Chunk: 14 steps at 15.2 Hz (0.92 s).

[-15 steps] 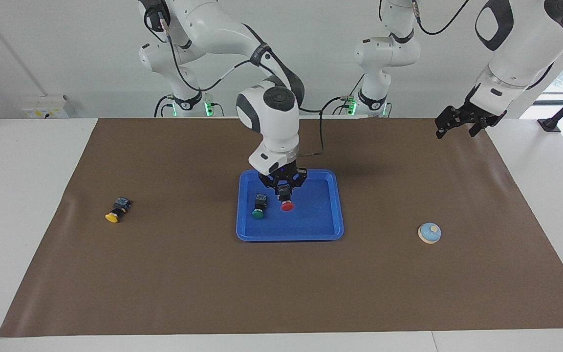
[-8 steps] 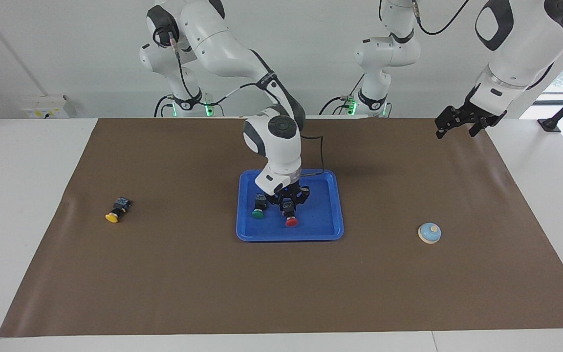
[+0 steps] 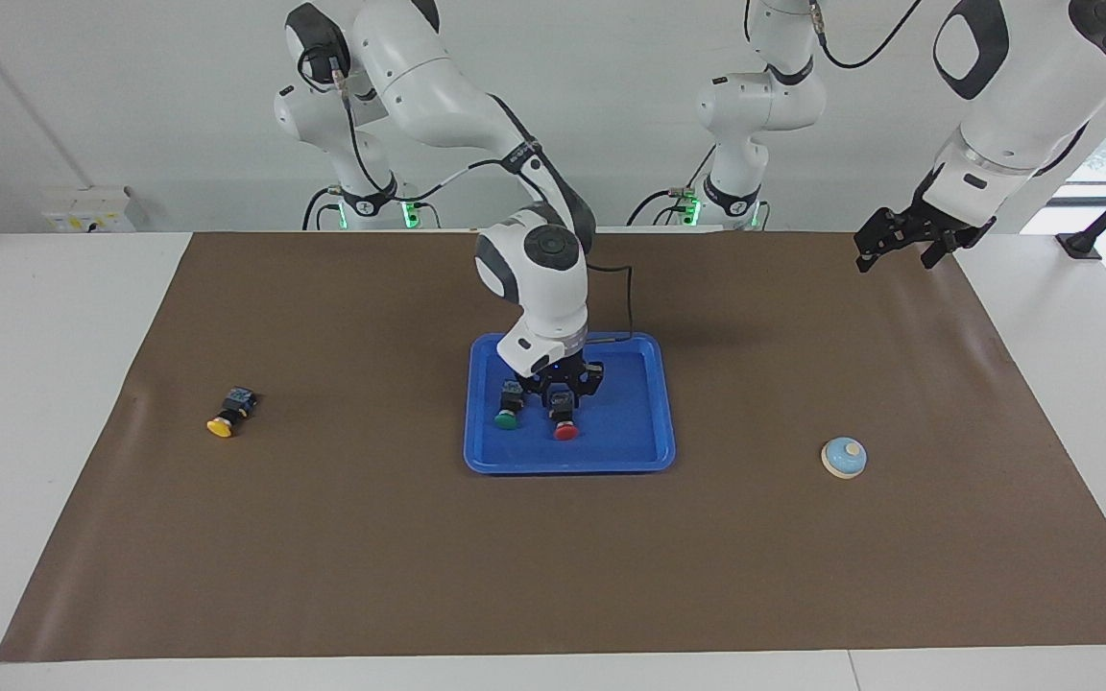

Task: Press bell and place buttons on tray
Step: 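Carry the red button into the tray beside the green one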

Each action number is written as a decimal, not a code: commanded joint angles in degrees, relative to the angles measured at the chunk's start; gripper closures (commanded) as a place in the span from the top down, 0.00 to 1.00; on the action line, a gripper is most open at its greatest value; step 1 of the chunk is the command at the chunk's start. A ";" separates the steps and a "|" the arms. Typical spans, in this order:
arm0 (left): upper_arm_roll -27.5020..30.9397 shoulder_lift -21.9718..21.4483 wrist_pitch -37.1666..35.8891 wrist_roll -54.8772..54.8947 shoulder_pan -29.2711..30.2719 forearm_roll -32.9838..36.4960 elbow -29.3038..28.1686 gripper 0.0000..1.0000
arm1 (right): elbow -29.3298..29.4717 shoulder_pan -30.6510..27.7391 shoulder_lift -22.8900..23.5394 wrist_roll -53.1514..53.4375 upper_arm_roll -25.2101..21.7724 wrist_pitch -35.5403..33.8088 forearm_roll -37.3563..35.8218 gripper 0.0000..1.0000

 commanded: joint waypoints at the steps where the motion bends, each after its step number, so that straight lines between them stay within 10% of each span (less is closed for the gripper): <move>1: 0.17 -1.27 -0.09 -0.39 -0.10 0.62 -1.18 1.00 | 2.85 -0.23 -1.06 3.65 0.25 -3.88 -0.38 1.00; 14: 0.17 -1.27 -0.09 -0.39 -0.10 0.62 -1.18 1.00 | 3.75 -19.38 -15.03 -13.55 -0.10 -18.21 -0.38 1.00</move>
